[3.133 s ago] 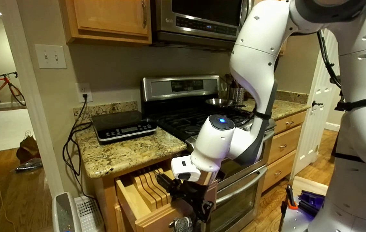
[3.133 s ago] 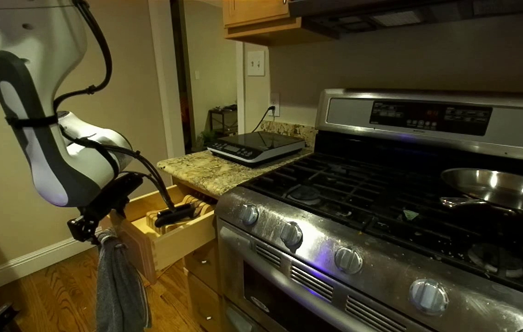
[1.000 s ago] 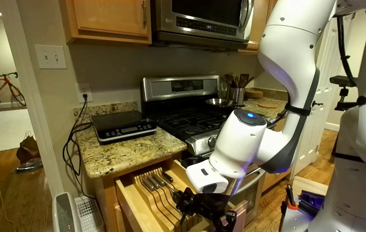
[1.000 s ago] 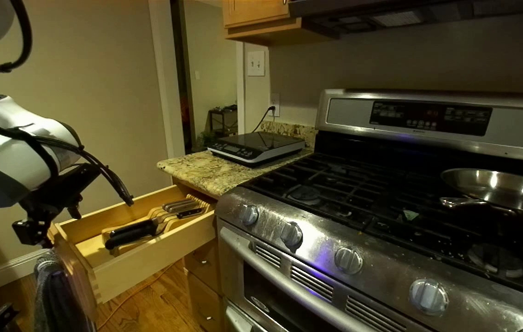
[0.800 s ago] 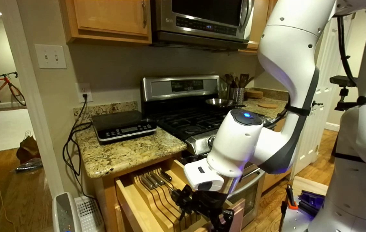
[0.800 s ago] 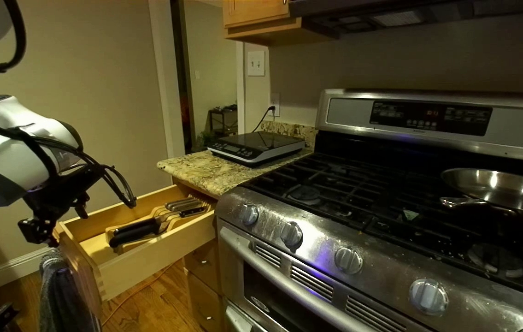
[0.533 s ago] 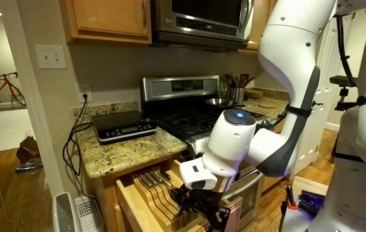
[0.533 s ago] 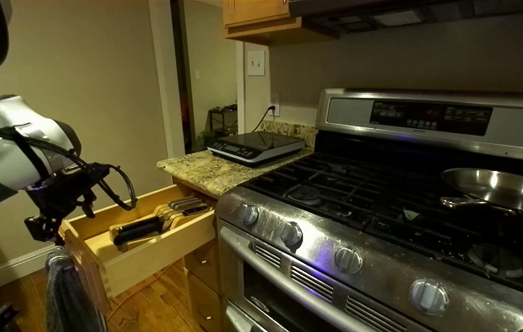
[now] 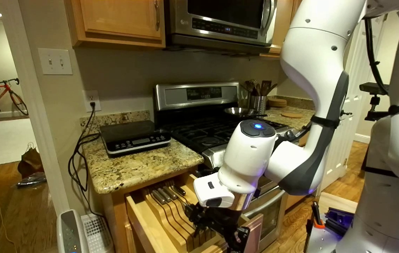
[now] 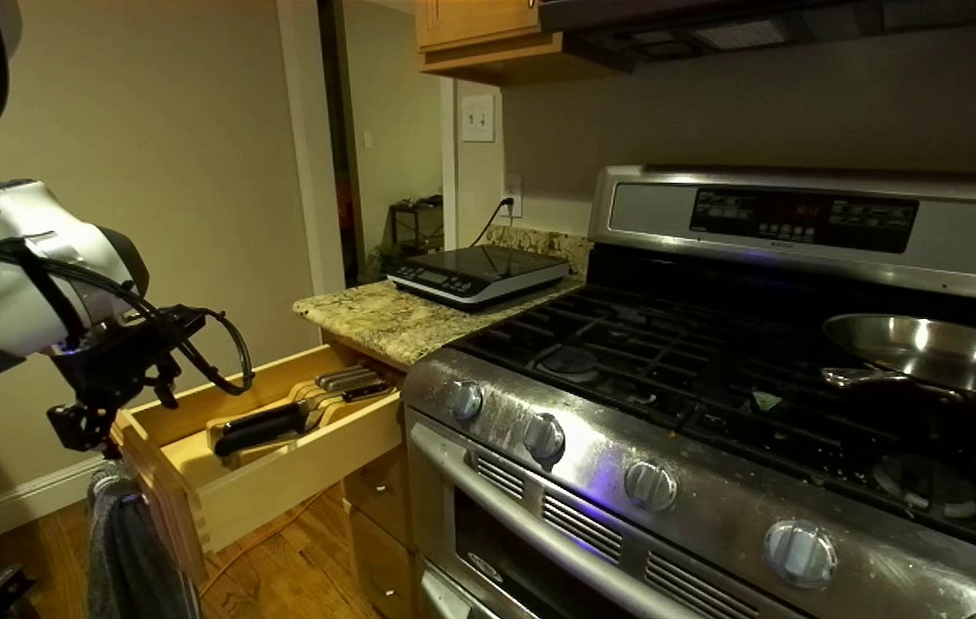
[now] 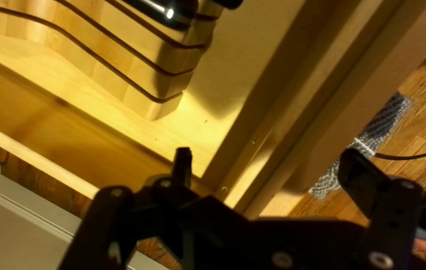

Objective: Open the first top drawer

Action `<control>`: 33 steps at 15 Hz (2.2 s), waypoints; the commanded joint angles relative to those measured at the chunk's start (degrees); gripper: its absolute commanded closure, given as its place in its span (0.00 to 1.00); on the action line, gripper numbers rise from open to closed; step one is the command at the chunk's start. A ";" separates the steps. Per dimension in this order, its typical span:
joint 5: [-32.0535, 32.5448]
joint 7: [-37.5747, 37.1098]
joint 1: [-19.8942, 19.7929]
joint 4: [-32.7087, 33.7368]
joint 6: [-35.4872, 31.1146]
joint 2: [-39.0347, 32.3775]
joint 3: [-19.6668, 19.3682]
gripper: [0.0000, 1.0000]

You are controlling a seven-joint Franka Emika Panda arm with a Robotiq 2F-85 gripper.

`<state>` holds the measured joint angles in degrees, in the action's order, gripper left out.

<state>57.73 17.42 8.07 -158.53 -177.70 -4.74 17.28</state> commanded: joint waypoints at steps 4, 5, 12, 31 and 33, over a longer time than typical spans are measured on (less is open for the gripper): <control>-5.08 2.57 -0.31 -2.17 -2.63 0.45 2.06 0.00; -4.68 1.48 2.27 -0.31 -3.06 -1.73 0.15 0.00; -6.77 3.20 -2.08 -1.09 -3.57 -0.97 8.19 0.00; -8.78 7.55 -11.59 -0.15 -3.33 1.01 18.57 0.00; -8.79 7.55 -11.85 -0.15 -3.45 1.49 18.74 0.00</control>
<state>48.95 24.97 -3.79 -158.68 -181.15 -3.25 36.01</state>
